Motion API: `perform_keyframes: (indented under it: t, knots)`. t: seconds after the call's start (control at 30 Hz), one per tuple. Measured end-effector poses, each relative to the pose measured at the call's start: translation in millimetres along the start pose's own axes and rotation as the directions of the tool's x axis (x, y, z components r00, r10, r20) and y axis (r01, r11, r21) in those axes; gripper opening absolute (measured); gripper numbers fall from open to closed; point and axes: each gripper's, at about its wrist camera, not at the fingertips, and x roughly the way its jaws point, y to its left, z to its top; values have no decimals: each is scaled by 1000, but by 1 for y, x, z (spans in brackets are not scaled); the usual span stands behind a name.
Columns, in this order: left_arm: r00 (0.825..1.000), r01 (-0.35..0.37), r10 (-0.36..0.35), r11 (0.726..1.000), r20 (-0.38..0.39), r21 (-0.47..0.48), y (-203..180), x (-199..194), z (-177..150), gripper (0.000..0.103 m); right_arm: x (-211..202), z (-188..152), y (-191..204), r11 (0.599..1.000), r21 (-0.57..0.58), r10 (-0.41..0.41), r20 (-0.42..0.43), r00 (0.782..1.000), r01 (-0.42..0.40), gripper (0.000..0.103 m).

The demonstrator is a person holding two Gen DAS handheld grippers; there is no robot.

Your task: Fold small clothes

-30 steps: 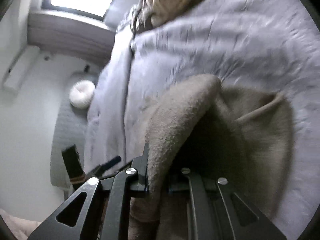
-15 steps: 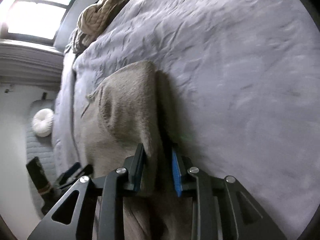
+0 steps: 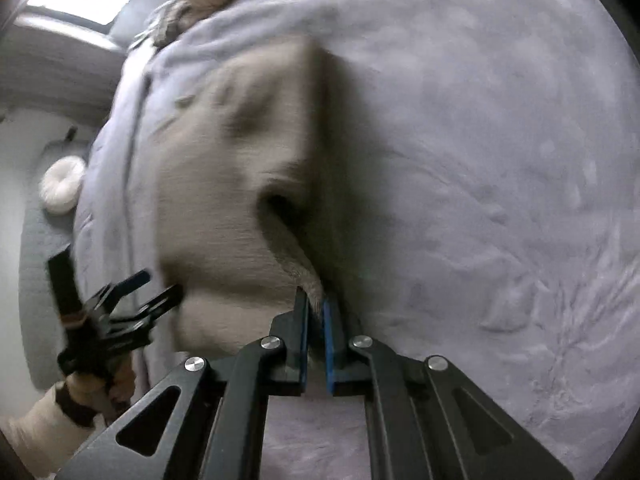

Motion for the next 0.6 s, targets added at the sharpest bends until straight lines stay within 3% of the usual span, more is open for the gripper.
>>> perform_keyframes:
  t: [0.13,0.2,0.27,0.33,0.4,0.6]
  knots:
    - [1000,4,-4,1000,-4,18,5,-7,-8,103,-10,-7,-21,985,166,45,55,998,-53,16]
    - [1000,-10,10,1000,-5,21,9,-13,-11,103,-22,-16,-22,979,200,29,91,995,-47,19]
    - [1000,-18,18,1000,-14,1,16,-19,-13,103,-34,-27,-18,971,209,94,122,988,-118,22]
    - [1000,-19,18,999,-22,-49,27,-27,-17,103,-37,-38,-3,967,170,174,97,980,-189,30]
    - [999,-29,28,996,-23,-81,35,-32,-19,103,-26,-49,16,960,143,238,46,970,-242,57]
    - [997,-71,64,984,-47,-162,47,-35,-28,103,54,-64,64,921,171,369,-90,925,-351,57]
